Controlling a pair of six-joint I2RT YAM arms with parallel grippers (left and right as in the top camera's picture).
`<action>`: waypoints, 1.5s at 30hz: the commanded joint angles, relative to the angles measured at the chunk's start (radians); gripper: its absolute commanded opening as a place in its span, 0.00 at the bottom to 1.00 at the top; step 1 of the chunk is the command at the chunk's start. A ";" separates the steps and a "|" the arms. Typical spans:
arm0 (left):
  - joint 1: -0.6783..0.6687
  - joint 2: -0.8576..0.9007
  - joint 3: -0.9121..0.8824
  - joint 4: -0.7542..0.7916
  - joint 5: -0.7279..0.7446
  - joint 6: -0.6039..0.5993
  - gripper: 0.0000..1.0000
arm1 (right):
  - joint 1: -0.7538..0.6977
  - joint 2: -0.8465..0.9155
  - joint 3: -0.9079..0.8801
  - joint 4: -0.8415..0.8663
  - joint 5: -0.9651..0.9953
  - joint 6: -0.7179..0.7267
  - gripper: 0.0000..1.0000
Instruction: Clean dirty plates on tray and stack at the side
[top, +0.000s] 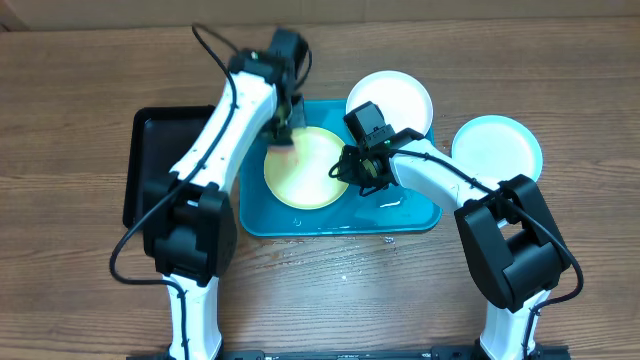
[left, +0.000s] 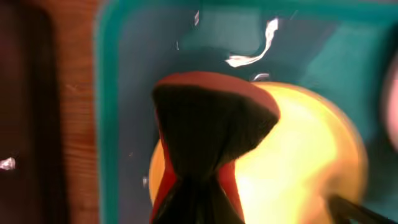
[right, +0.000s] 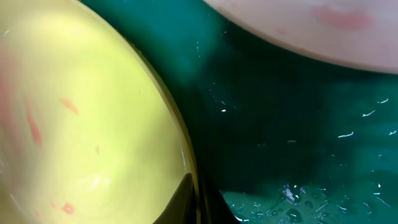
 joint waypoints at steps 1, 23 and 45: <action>0.008 -0.009 0.167 -0.080 -0.039 0.034 0.04 | -0.002 0.007 0.023 -0.031 0.019 -0.014 0.04; 0.020 -0.009 0.073 -0.139 -0.037 0.045 0.04 | 0.019 -0.290 0.216 -0.510 0.367 -0.182 0.04; 0.024 -0.009 0.026 -0.092 0.008 0.037 0.04 | 0.348 -0.341 0.216 -0.969 1.357 0.376 0.04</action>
